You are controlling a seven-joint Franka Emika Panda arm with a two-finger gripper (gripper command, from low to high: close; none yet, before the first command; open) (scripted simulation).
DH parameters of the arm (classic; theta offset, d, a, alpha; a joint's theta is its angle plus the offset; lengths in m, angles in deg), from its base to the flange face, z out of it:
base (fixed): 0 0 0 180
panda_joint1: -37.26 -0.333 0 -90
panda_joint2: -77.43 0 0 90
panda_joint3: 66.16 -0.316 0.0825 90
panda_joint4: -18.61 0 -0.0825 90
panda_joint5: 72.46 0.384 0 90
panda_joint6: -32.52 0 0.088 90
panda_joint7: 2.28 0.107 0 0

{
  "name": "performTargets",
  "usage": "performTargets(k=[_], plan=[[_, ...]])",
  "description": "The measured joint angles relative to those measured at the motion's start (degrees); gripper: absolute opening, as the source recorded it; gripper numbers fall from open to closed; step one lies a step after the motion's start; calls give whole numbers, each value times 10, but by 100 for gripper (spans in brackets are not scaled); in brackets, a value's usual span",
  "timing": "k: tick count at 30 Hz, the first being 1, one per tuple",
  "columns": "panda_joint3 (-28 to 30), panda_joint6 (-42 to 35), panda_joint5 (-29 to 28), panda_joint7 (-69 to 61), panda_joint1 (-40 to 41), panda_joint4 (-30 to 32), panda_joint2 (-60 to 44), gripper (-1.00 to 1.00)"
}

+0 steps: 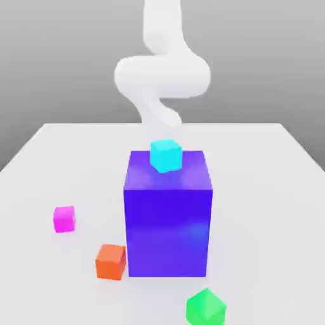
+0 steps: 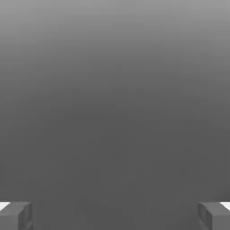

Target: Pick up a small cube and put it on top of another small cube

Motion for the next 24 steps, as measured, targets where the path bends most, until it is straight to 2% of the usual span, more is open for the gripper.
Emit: performTargets(k=[17,19,21,24], plan=[[129,274,-33,269,282,306,-338,0],[150,318,-65,314,317,323,-398,0],[161,346,-93,341,308,323,-436,0],[158,384,-90,342,317,316,-484,0]])
